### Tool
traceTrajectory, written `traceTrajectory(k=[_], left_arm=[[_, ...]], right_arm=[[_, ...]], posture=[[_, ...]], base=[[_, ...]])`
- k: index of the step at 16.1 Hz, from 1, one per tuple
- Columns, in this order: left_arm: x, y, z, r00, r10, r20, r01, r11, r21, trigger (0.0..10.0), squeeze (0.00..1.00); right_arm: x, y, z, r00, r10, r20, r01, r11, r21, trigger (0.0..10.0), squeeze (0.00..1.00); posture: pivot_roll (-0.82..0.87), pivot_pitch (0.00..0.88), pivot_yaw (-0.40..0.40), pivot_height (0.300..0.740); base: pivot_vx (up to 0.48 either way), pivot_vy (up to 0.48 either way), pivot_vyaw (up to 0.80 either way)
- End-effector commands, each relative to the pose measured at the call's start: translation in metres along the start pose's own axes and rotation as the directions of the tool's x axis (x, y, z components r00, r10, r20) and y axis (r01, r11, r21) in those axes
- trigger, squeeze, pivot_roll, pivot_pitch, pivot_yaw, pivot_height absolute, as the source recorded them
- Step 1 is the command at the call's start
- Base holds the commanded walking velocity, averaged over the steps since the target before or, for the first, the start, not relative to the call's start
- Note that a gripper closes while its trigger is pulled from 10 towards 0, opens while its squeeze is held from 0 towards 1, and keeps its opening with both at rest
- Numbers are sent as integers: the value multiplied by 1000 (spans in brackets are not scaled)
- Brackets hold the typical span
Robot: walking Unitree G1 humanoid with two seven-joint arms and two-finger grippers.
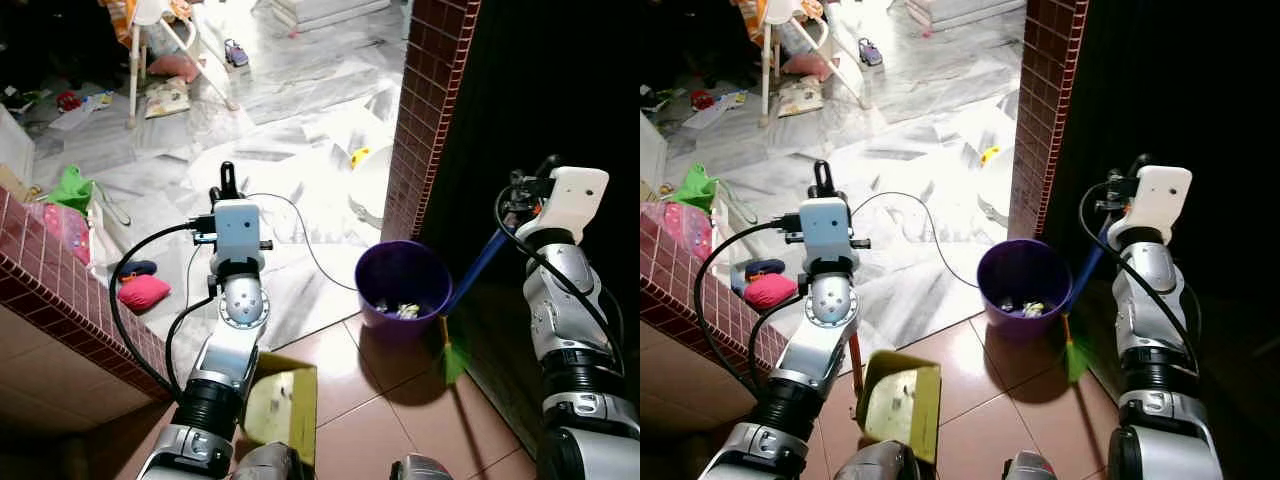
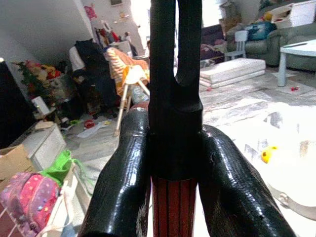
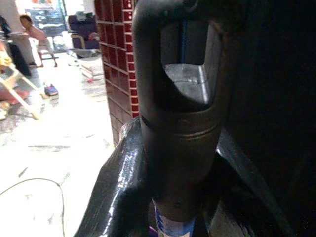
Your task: Sweep floor
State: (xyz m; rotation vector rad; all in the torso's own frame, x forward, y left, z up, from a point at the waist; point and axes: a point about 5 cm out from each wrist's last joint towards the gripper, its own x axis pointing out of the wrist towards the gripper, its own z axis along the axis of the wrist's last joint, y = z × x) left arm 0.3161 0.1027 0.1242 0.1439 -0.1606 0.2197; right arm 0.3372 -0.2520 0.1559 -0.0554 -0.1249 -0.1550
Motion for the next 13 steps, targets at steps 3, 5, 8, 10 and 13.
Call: traceTrajectory(k=[3,5,8,10,13], left_arm=[[4,6,8,999,14,46,-15,1000,17,10000,0],[3,6,9,999,15,48,-16,1000,19,10000,0],[3,8,8,999,16,44,-17,1000,21,10000,0],[4,10,6,999,20,31,-21,1000,21,10000,0],[5,14,7,999,31,34,-32,999,34,10000,0]], right_arm=[[3,16,15,994,83,74,-90,991,100,10000,0],[-1,19,12,990,125,59,-131,985,108,10000,0],[-11,18,3,986,166,22,-167,978,122,10000,0],[-23,20,-5,976,218,-14,-215,969,125,10000,0],[-36,9,-17,979,188,-82,-181,980,80,10000,0]], posture=[[-100,0,99,740],[-100,0,98,740],[-105,0,98,740],[-110,0,100,740],[-115,0,98,740]], base=[[0,0,0],[0,0,0],[0,0,0],[0,0,0],[0,0,0]])
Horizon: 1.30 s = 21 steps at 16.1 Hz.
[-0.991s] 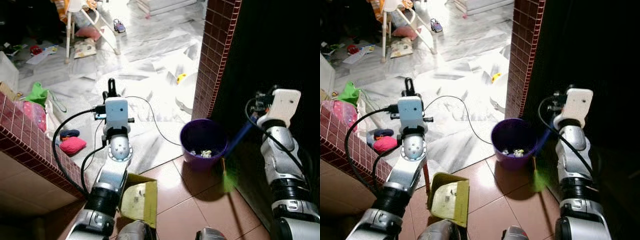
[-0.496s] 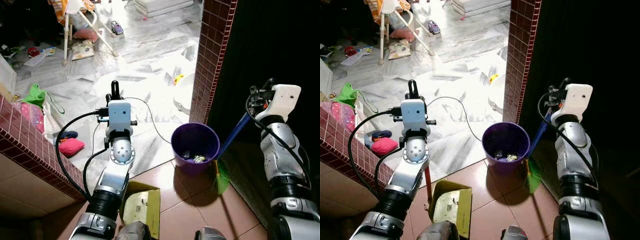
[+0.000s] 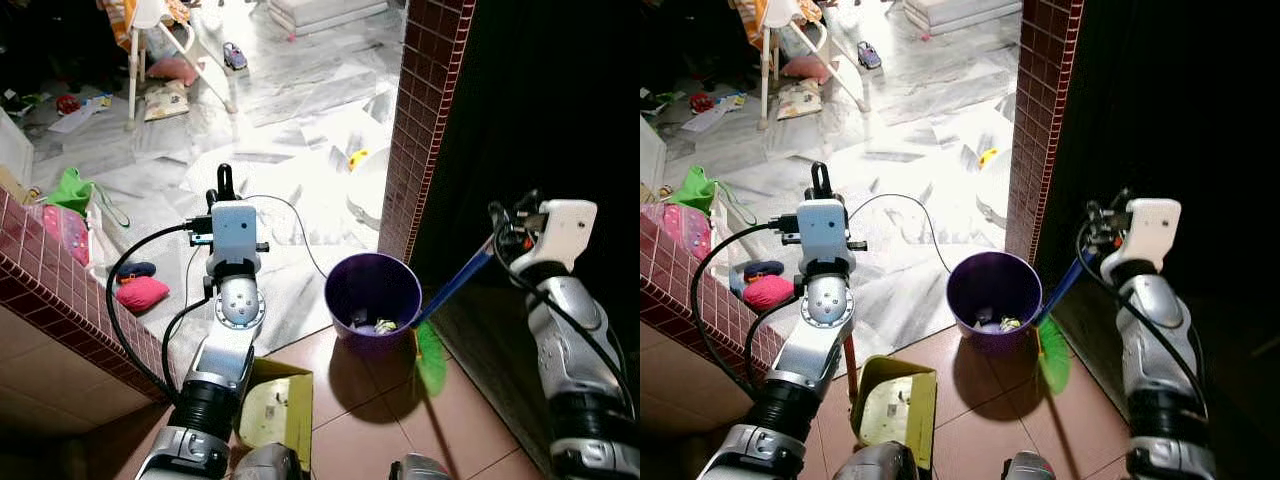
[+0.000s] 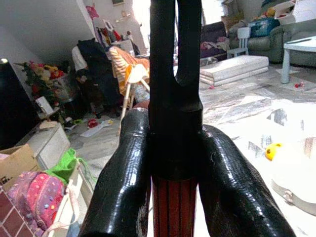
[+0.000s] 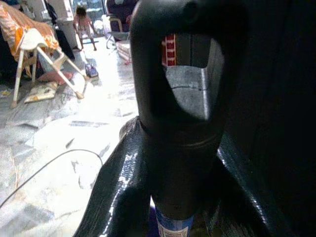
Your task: Sweep floor
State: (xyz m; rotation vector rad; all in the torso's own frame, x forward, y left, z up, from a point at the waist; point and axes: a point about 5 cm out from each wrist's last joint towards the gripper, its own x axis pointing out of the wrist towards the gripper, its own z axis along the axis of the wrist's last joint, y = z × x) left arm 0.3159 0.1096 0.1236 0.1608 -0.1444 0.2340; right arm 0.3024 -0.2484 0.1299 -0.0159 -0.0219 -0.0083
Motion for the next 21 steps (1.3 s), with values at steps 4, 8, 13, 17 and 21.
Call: traceTrajectory(k=[4,8,13,17,21], left_arm=[[-2,27,10,995,91,-36,-91,996,3,10000,0],[-24,28,-2,993,-54,-101,49,997,-52,10000,0],[-24,26,1,990,-46,-131,41,998,-39,10000,0],[-19,23,4,990,-50,-132,45,998,-44,10000,0],[-18,20,8,991,-59,-122,53,997,-52,10000,0]], right_arm=[[-35,17,-12,999,-32,-38,29,996,-86,10000,0],[-67,79,-40,982,128,-142,-129,992,6,10000,0],[-66,73,-42,972,146,-186,-139,989,49,10000,0],[-64,80,-39,971,161,-178,-159,987,26,10000,0],[-64,74,-41,968,91,-233,-94,996,0,10000,0]], posture=[[-114,0,90,740],[-96,0,85,740],[-100,0,87,740],[-107,0,98,740],[-108,0,100,740]], base=[[0,0,0],[0,0,0],[0,0,0],[-136,0,0],[-320,0,0]])
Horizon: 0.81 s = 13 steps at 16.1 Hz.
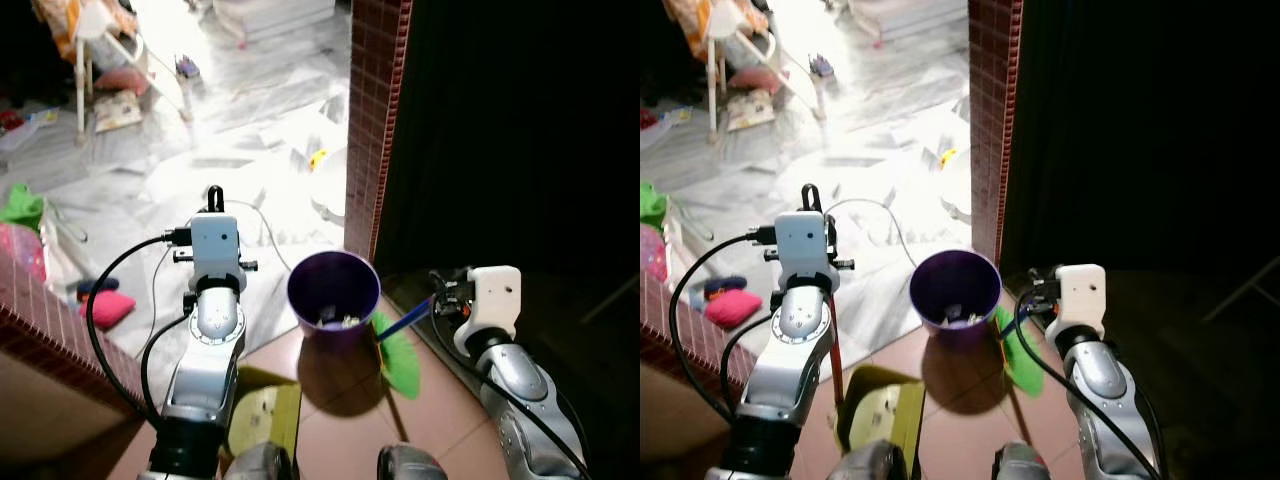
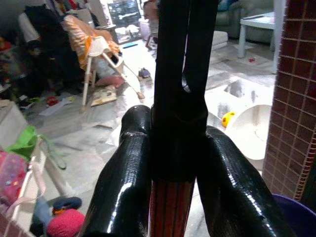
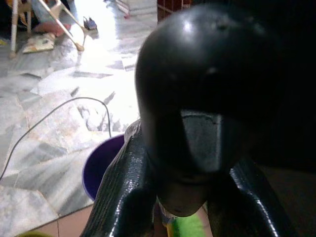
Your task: Sweep floor
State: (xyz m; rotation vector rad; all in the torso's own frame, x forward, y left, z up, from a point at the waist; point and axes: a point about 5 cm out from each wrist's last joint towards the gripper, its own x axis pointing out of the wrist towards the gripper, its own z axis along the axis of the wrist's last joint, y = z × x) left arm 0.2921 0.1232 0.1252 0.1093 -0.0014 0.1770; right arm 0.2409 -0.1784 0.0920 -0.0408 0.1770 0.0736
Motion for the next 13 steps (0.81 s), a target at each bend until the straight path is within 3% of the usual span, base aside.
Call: traceTrajectory(k=[1,3,9,13], left_arm=[[1,2,6,1000,10,16,-10,1000,-11,10000,0],[0,3,6,1000,15,11,-15,1000,-6,10000,0],[3,1,8,1000,18,11,-18,1000,-3,10000,0],[13,-3,43,995,64,80,-62,998,-30,10000,0]], right_arm=[[-8,1,0,1000,-1,-18,1,1000,-18,10000,0],[-24,2,-3,999,46,-8,-46,998,-40,10000,0],[-20,-1,-9,999,27,-47,-27,1000,1,10000,0],[-12,2,-9,995,76,-71,-76,997,-1,10000,0]], posture=[[-106,0,98,740],[-108,0,93,740],[-110,0,104,740],[-57,47,112,740]], base=[[-315,0,0],[-313,0,0],[-314,0,0],[0,0,0]])
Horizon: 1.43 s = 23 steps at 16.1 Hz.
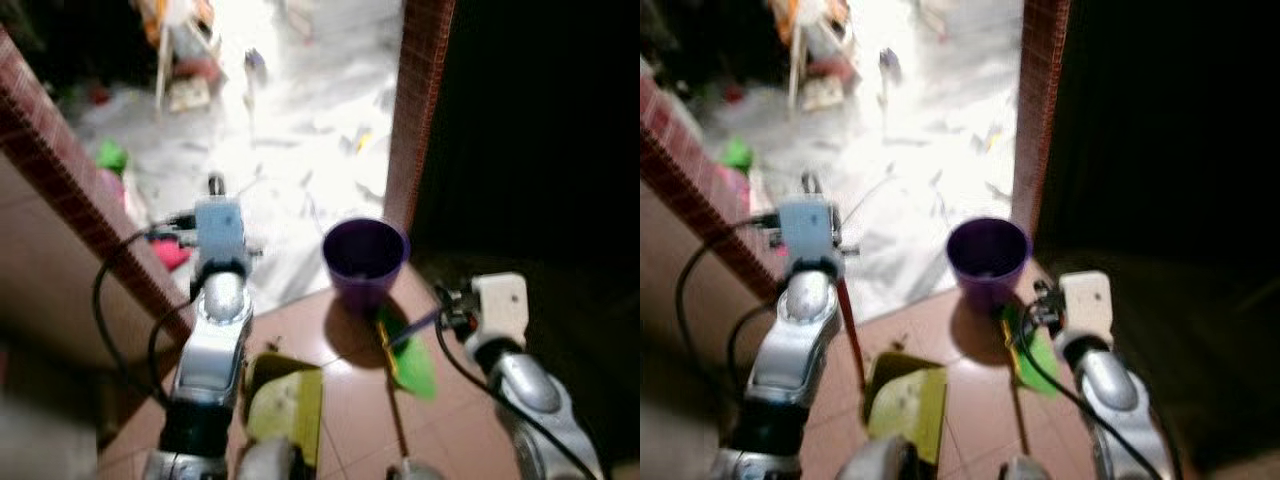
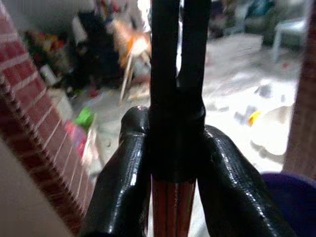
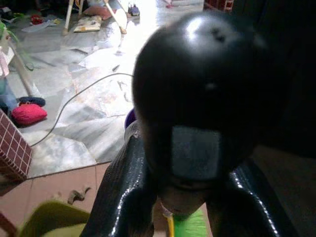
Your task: Sweep floor
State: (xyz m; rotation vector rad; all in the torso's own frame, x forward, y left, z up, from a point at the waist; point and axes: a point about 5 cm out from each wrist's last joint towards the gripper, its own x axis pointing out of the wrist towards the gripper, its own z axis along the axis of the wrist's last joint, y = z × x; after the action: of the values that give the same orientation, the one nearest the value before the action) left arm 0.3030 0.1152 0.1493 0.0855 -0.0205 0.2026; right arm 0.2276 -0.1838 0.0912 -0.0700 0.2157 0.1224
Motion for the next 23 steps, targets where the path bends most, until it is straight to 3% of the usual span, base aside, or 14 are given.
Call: traceTrajectory(k=[1,3,5,8,10,12,15,16,17,20,21,22,23], left_arm=[[1,4,17,998,44,47,-42,999,-24,10000,0],[-9,11,-2,999,50,-2,-50,999,-13,10000,0],[-9,29,-9,995,100,-10,-100,995,25,10000,0],[-14,49,-23,993,98,-65,-99,995,-7,10000,0],[-19,53,-26,997,80,2,-80,995,56,10000,0],[-22,57,-30,995,98,11,-98,995,32,10000,0],[-18,61,-38,971,237,-16,-233,965,120,10000,0],[-14,58,-42,979,202,-36,-199,978,57,10000,0],[-11,56,-41,991,133,2,-133,990,38,10000,0],[-7,55,-47,985,167,-30,-167,986,5,10000,0],[-9,56,-49,986,158,-59,-156,987,29,10000,0],[-8,56,-50,985,155,-82,-155,988,-2,10000,0],[-7,53,-43,992,116,-46,-118,992,-36,10000,0]], right_arm=[[4,8,-5,998,39,-42,-38,999,29,10000,0],[5,14,-4,992,106,-73,-107,994,-16,10000,0],[7,20,4,986,159,-51,-160,987,-25,10000,0],[13,34,13,973,232,-4,-232,972,36,10000,0],[11,38,15,965,262,24,-263,964,35,10000,0],[11,37,16,970,241,42,-243,969,46,10000,0],[18,36,19,980,183,78,-190,979,80,10000,0],[22,37,19,980,178,90,-186,978,94,10000,0],[26,38,20,981,170,98,-180,978,101,10000,0],[32,36,24,981,158,117,-169,981,98,10000,0],[35,35,26,980,154,127,-165,982,87,10000,0],[36,34,27,980,151,132,-163,983,83,10000,0],[38,33,27,980,143,139,-154,985,74,10000,0]], posture=[[-55,51,106,740],[-71,53,104,740],[-75,39,92,740],[-80,26,79,740],[-80,18,74,740],[-87,10,77,740],[-83,1,73,740],[-84,0,67,740],[-85,0,65,740],[-79,0,58,740],[-76,0,62,740],[-72,0,66,740],[-68,0,65,740]], base=[[0,0,0],[0,0,0],[0,0,0],[0,0,0],[0,0,400],[0,0,800],[0,0,800],[0,0,800],[0,0,800],[0,0,585],[0,0,513],[0,0,781],[0,0,794]])
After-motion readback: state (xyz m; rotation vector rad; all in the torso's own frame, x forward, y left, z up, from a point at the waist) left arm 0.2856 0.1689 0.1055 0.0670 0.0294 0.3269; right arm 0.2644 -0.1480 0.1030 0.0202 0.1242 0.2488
